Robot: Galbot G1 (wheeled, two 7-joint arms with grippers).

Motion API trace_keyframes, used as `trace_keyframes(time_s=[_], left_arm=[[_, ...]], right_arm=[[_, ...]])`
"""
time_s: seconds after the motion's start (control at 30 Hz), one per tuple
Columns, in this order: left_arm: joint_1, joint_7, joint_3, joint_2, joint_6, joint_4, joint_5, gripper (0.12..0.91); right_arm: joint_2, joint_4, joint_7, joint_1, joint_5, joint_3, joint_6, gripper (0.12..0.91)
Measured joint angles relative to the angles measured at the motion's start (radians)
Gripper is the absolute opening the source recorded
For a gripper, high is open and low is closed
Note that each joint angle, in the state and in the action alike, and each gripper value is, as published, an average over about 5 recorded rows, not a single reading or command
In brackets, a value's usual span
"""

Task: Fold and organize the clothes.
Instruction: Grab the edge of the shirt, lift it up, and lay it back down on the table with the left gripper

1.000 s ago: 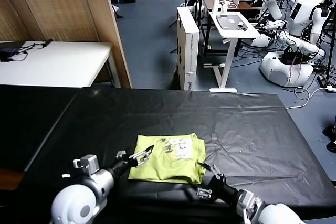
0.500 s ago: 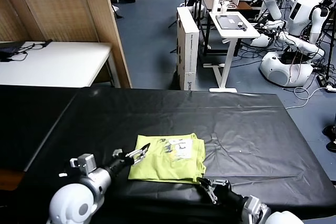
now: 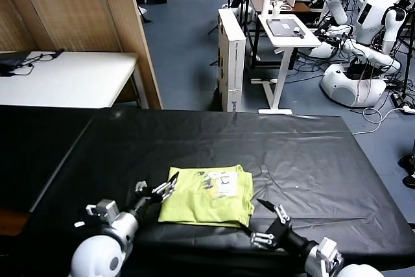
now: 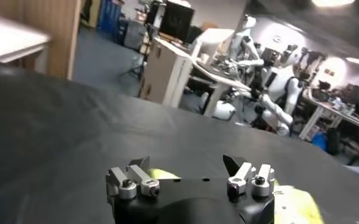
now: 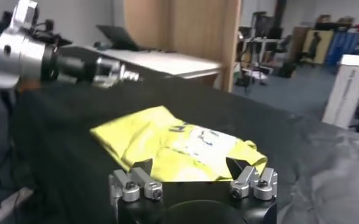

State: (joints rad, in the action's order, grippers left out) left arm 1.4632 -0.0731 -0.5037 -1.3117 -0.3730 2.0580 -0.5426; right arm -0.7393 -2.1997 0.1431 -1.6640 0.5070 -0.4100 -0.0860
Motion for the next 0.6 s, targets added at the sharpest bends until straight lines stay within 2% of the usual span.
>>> trace_keyframes(time_s=[0.17, 0.6], left_arm=[[0.018, -0.016, 0.002, -0.031, 0.050, -0.040, 0.011, 0.907], [0.043, -0.034, 0.016, -0.098, 0.115, -0.076, -0.001, 0.907]], right_arm=[[-0.036, -0.009, -0.021, 0.012, 0.031, -0.014, -0.013, 0.907], [-0.066, -0.039, -0.026, 0.003, 0.050, -0.070, -0.015, 0.907]])
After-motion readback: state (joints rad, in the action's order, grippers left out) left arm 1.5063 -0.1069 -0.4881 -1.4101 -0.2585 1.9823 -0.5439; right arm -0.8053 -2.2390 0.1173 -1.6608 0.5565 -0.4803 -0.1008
